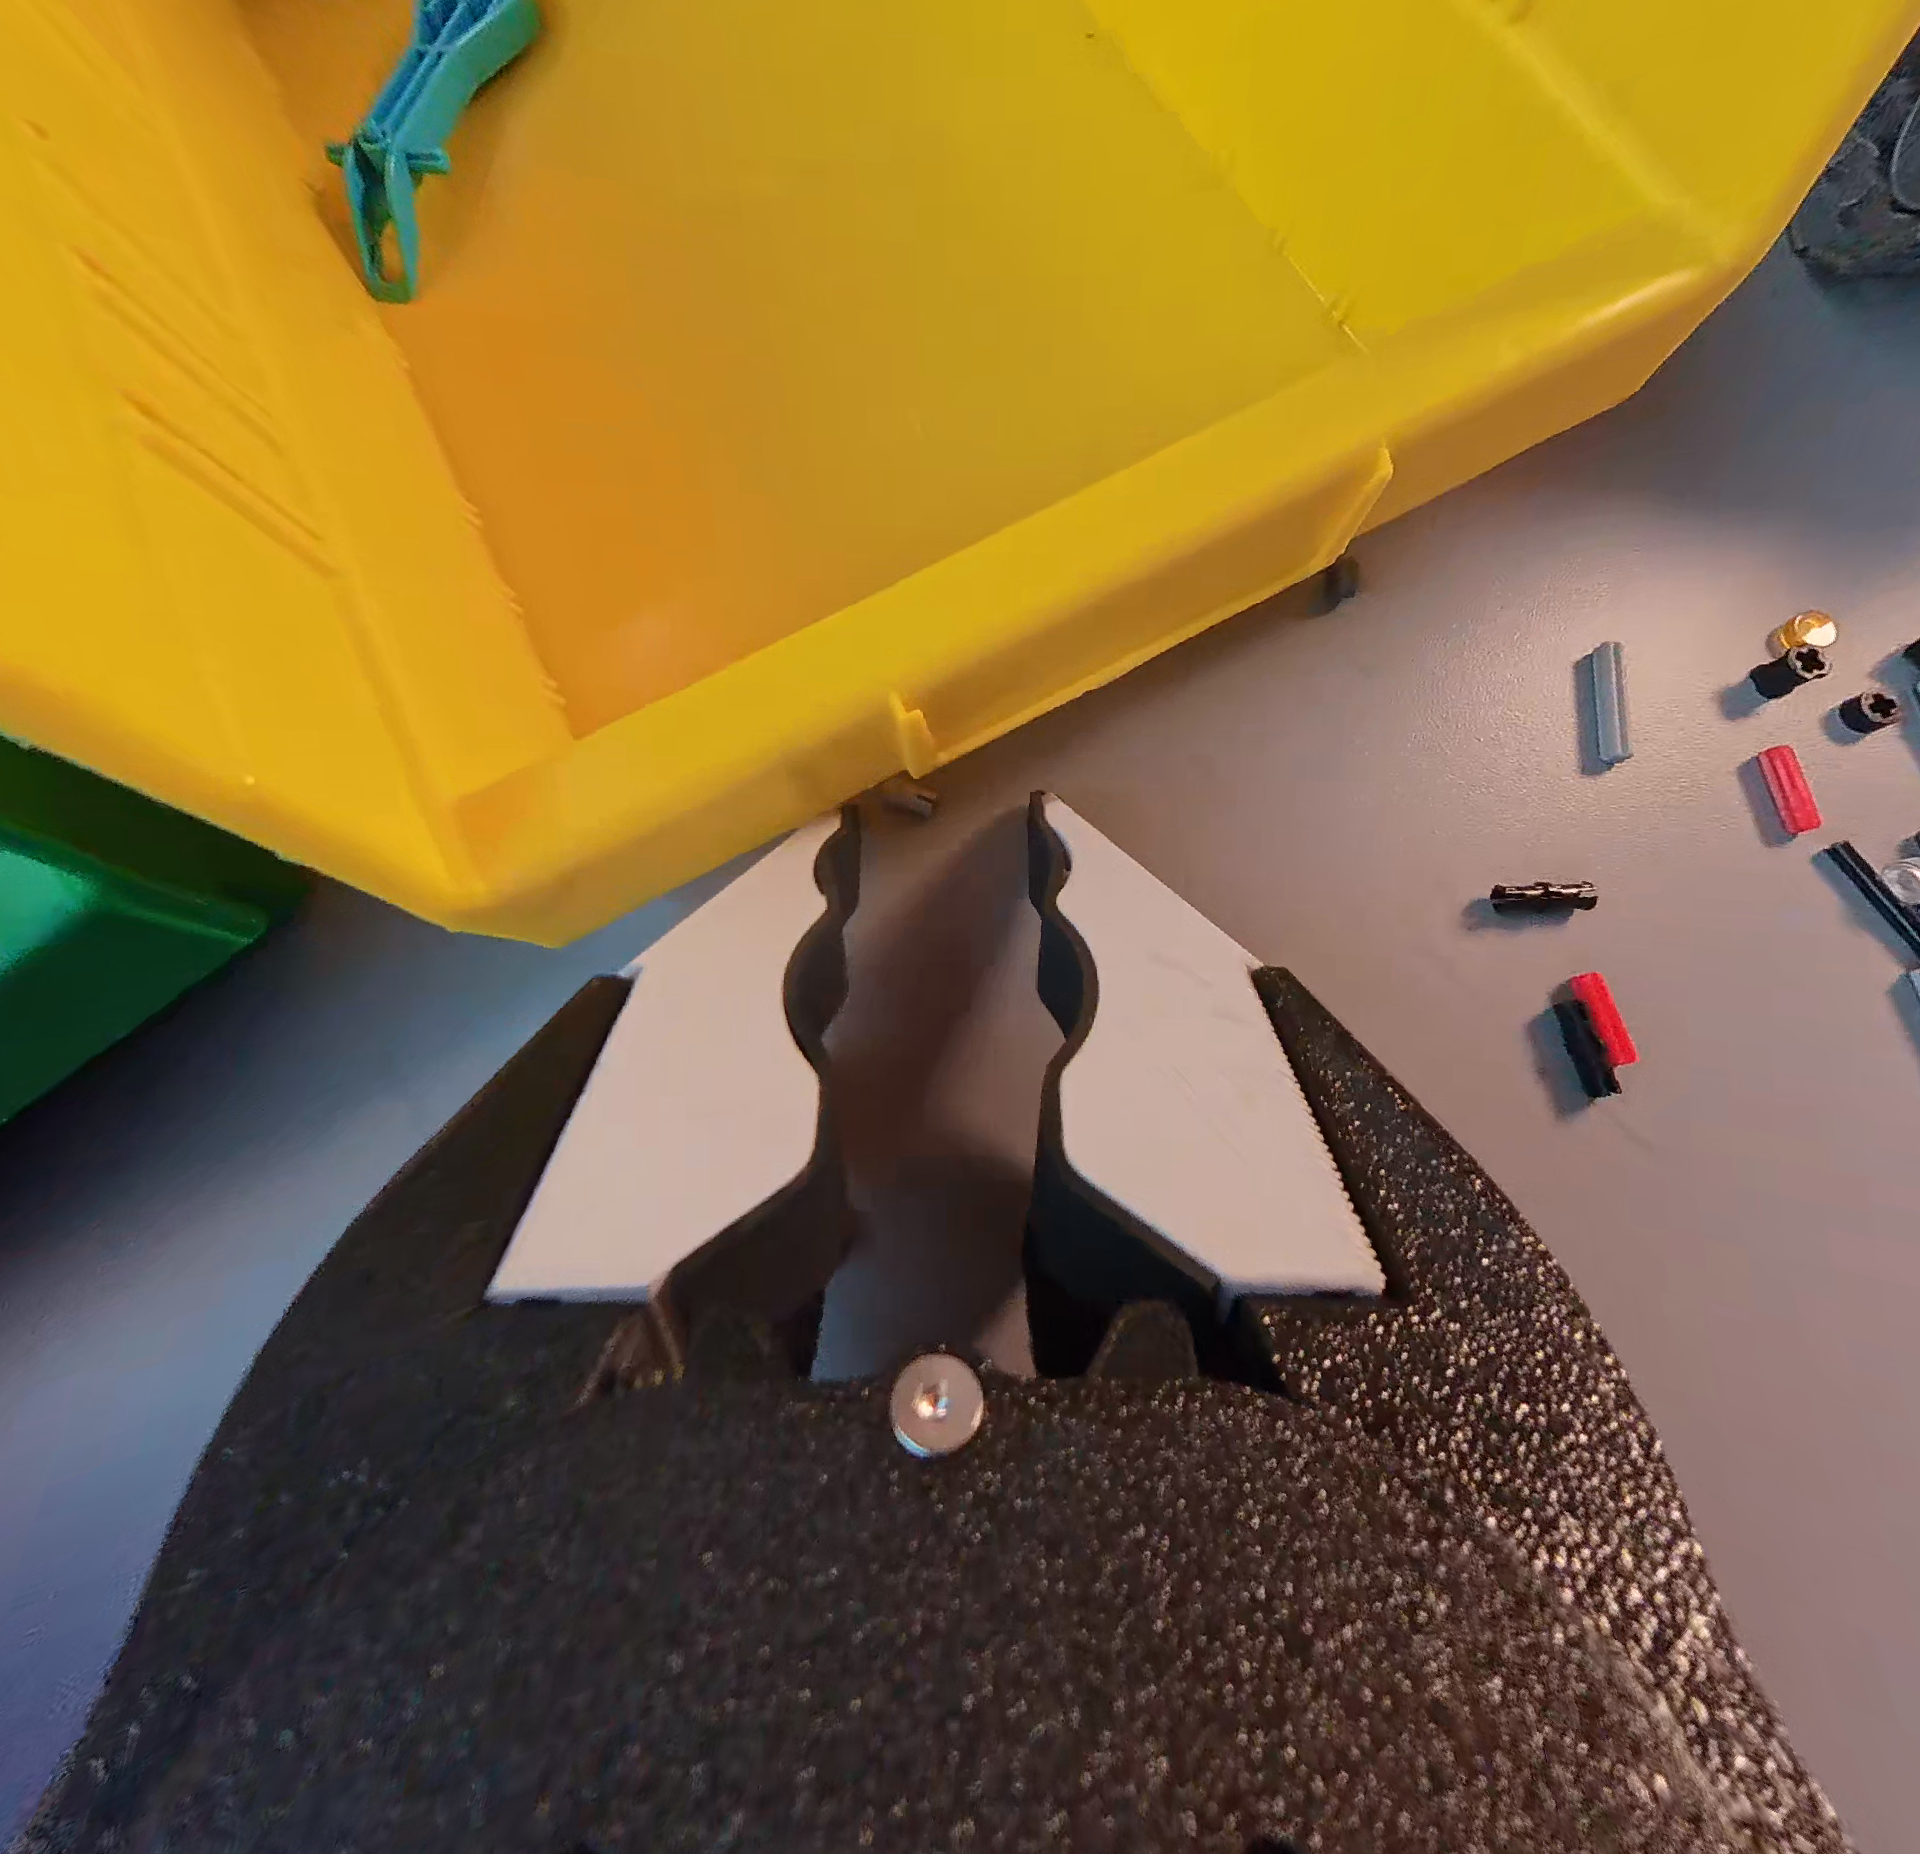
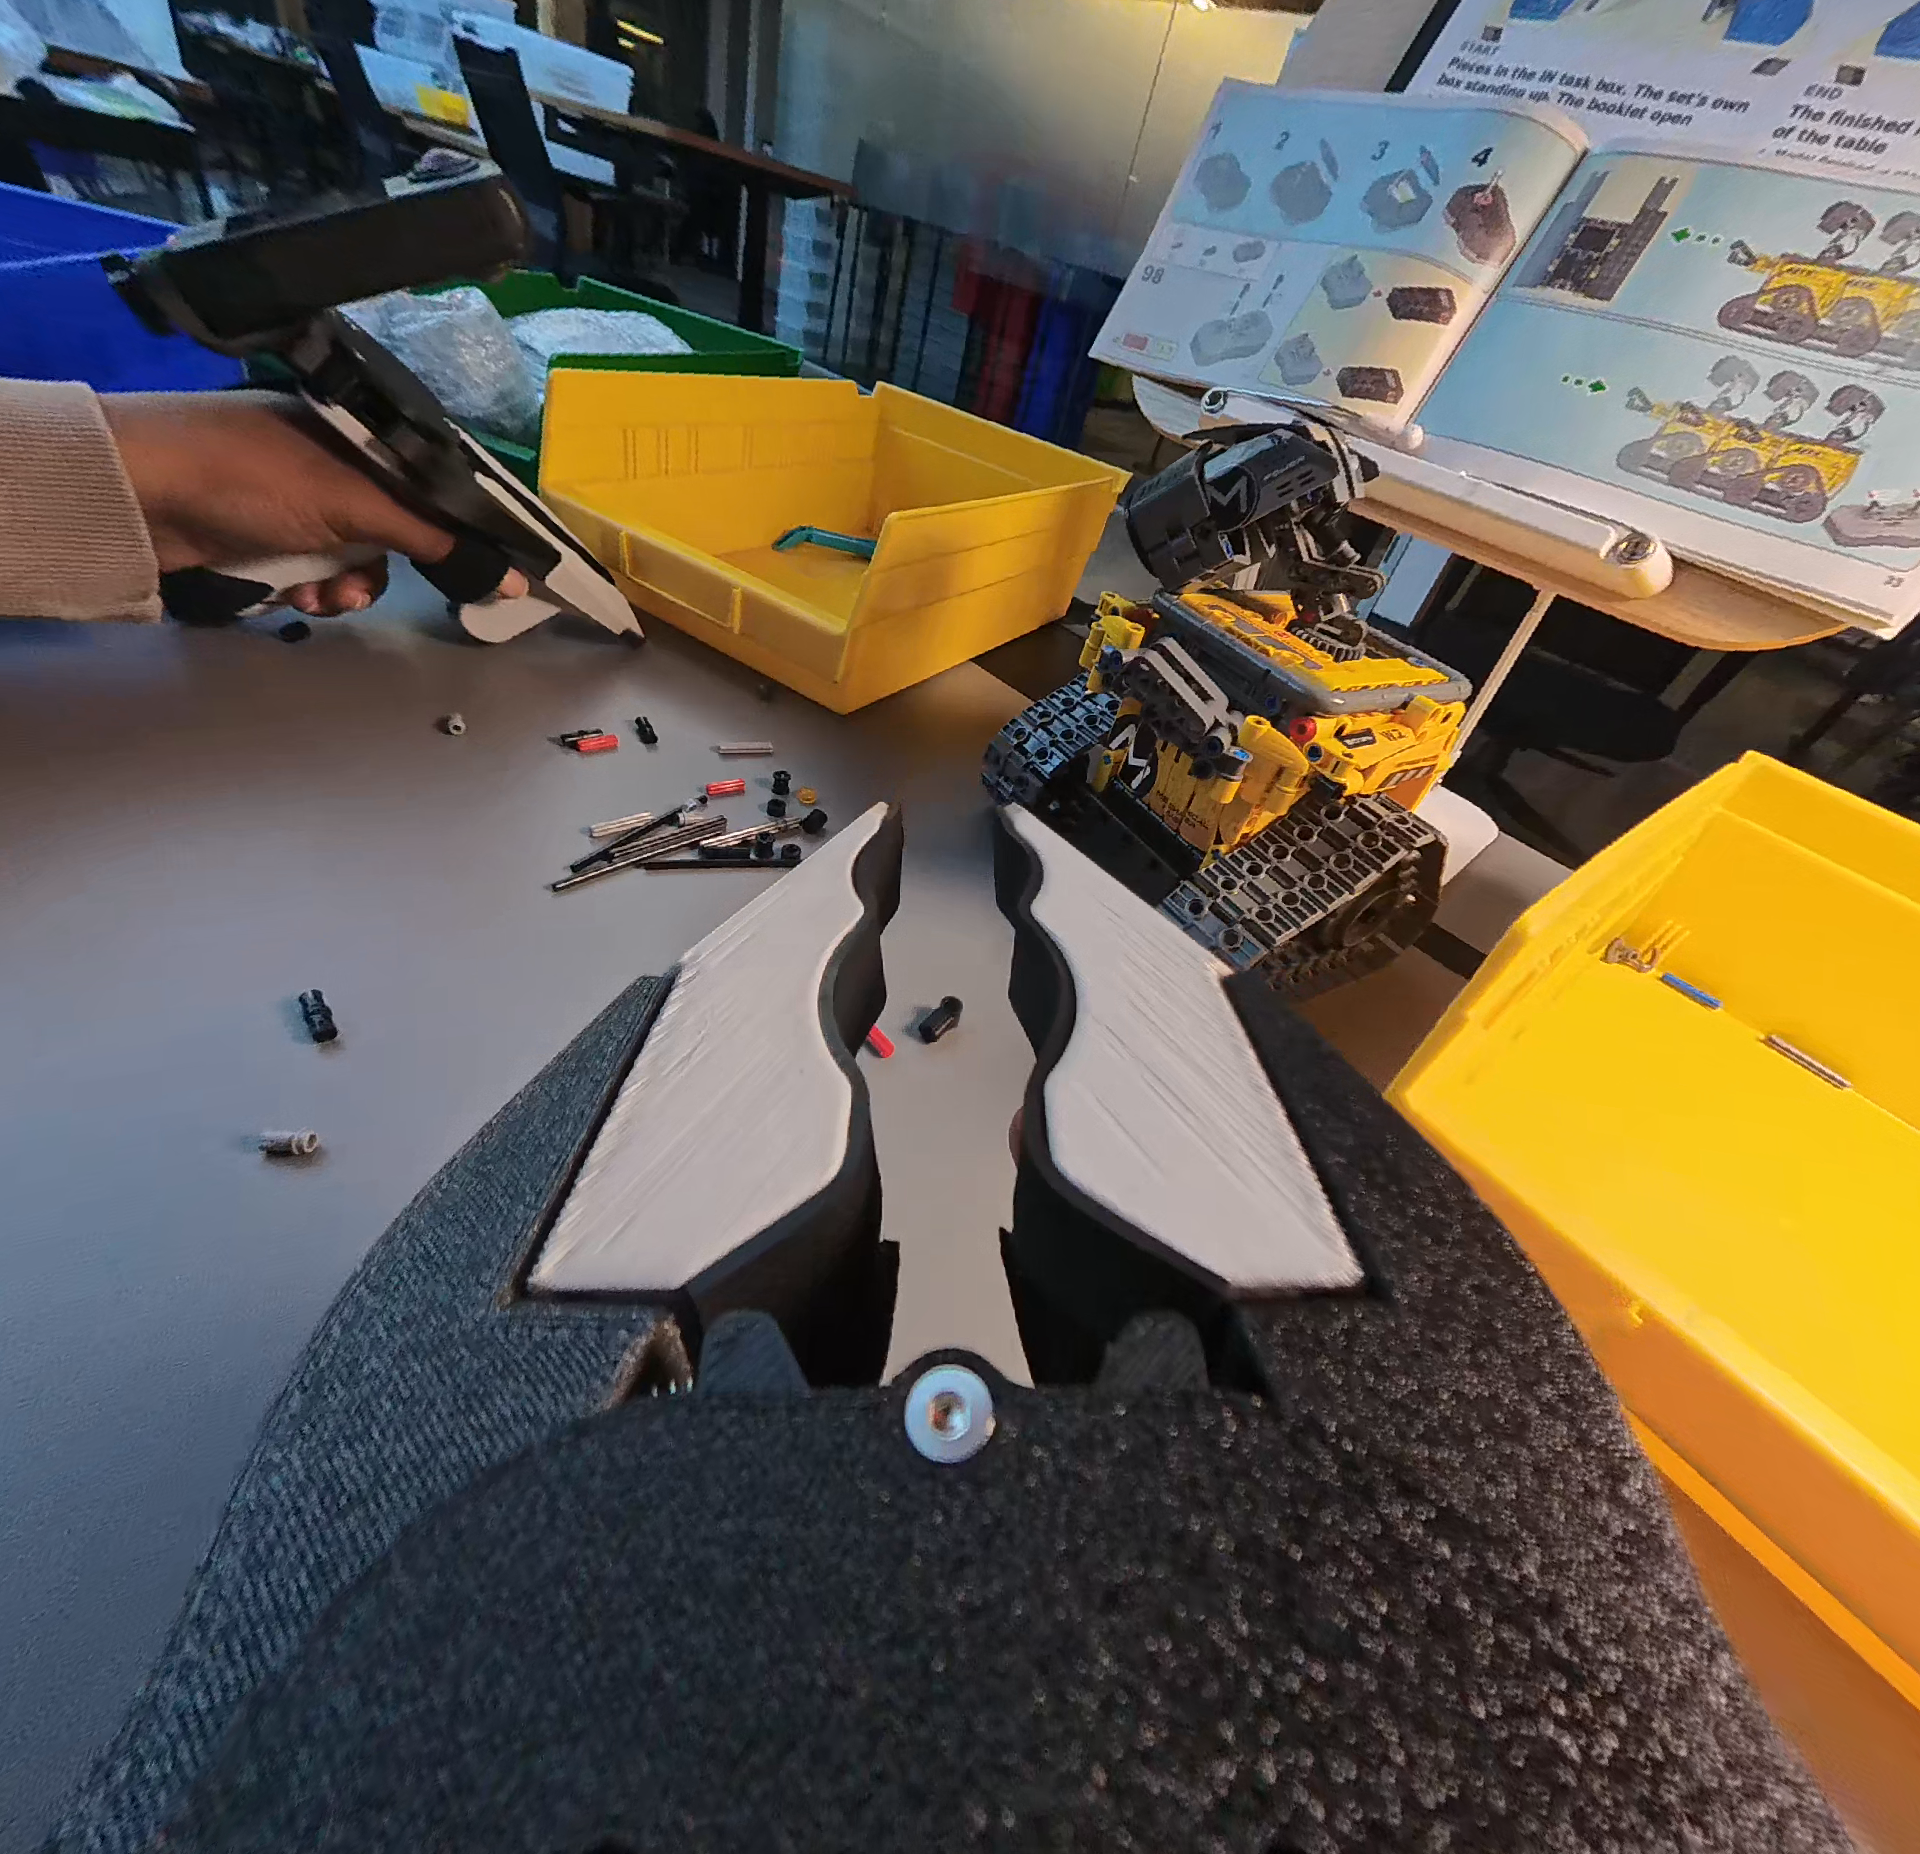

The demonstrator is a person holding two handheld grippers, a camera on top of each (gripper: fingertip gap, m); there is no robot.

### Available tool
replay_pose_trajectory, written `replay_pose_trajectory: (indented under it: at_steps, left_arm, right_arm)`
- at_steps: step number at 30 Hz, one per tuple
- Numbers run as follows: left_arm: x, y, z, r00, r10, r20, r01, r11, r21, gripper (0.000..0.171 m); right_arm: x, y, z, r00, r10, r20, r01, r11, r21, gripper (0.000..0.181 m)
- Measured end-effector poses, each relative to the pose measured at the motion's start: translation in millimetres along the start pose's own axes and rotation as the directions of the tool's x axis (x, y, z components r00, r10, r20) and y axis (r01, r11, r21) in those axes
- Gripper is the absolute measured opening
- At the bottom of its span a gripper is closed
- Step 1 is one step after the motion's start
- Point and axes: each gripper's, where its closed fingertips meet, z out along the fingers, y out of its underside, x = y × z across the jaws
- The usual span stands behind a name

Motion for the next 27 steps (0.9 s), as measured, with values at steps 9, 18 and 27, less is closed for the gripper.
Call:
replay_pose_trajectory:
  at_steps: [9, 18, 27]
  left_arm:
    - [-6.2, -1.2, 1.6, 0.999, 0.047, 0.017, -0.048, 0.999, 0.004, 0.008]
    - [93.3, 1.0, -42.1, 0.884, 0.276, -0.377, -0.230, 0.959, 0.164, 0.008]
    - [183.3, 22.4, -48.2, 0.722, 0.548, -0.421, -0.505, 0.835, 0.221, 0.009]
  right_arm:
    - [-2.5, 4.9, 0.7, 0.998, 0.046, 0.047, -0.046, 0.999, -0.017, 0.017]
    - [1.7, 0.6, -4.1, 0.998, 0.039, 0.044, -0.039, 0.999, -0.013, 0.017]
    - [0.1, 4.6, -3.1, 0.999, 0.017, 0.044, -0.015, 0.999, -0.032, 0.017]
